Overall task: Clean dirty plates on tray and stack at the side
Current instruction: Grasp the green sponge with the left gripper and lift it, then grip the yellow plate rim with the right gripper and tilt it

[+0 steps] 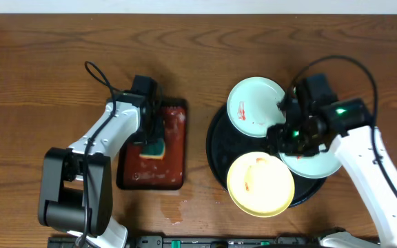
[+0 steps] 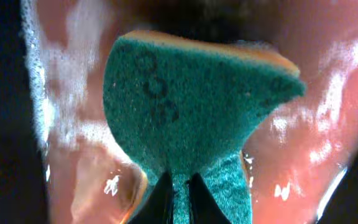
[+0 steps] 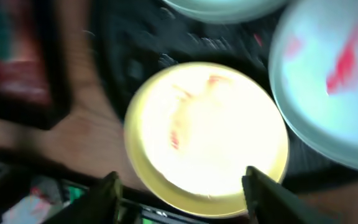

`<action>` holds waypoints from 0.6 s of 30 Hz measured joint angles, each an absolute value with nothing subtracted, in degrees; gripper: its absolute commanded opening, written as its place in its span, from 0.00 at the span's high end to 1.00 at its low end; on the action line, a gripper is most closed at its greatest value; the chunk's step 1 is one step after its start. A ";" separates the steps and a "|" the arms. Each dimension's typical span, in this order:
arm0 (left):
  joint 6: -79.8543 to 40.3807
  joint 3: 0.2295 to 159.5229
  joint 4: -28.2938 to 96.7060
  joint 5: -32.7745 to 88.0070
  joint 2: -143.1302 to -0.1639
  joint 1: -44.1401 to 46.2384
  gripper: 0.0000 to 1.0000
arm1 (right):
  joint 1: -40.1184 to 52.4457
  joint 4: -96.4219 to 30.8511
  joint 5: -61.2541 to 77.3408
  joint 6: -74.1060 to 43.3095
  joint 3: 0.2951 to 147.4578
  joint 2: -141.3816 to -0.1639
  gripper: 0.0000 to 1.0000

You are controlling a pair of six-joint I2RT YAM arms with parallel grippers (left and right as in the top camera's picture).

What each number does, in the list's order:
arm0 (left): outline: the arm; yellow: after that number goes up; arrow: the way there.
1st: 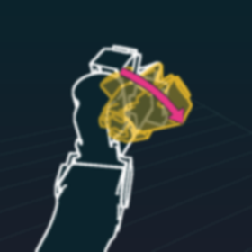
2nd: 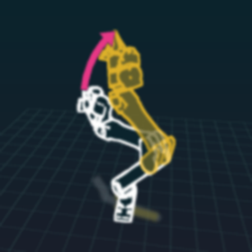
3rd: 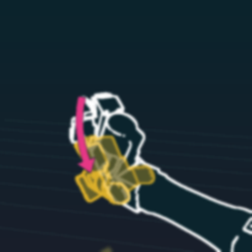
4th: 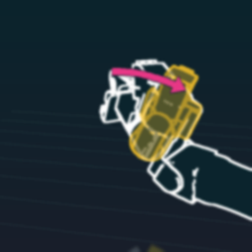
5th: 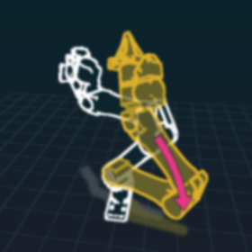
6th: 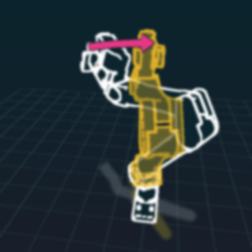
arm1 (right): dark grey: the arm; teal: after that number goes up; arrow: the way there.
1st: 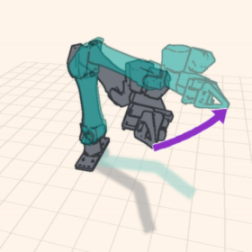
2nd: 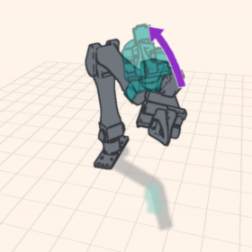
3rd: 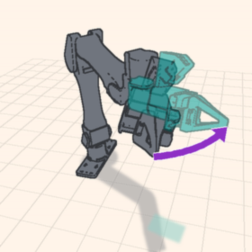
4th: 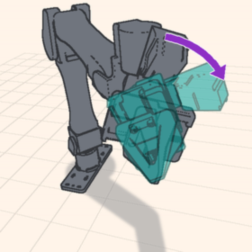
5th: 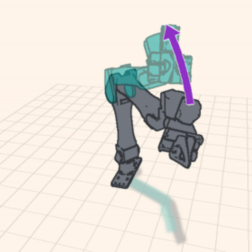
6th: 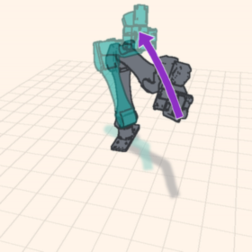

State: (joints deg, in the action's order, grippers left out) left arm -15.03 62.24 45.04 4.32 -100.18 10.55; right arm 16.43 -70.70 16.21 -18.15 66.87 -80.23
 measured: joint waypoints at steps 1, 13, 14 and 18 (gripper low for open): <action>-15.03 63.11 46.52 4.27 -99.98 10.55 0.92 | 16.43 -70.61 15.79 -18.98 65.36 -80.44 0.45; -15.03 71.37 55.20 4.29 -83.44 10.55 0.93 | 16.23 -60.75 9.47 -32.29 47.16 -83.20 0.53; -15.03 71.37 55.70 4.29 -82.48 10.55 0.93 | 16.10 -60.55 9.19 -32.36 47.22 -83.20 0.53; -15.03 71.37 57.89 4.32 -79.59 10.55 0.93 | 14.92 -62.17 8.47 -32.10 48.16 -83.20 0.51</action>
State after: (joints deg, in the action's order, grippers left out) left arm -15.03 71.37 57.89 4.32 -79.59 10.55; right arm 14.92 -62.17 8.47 -32.10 48.16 -83.20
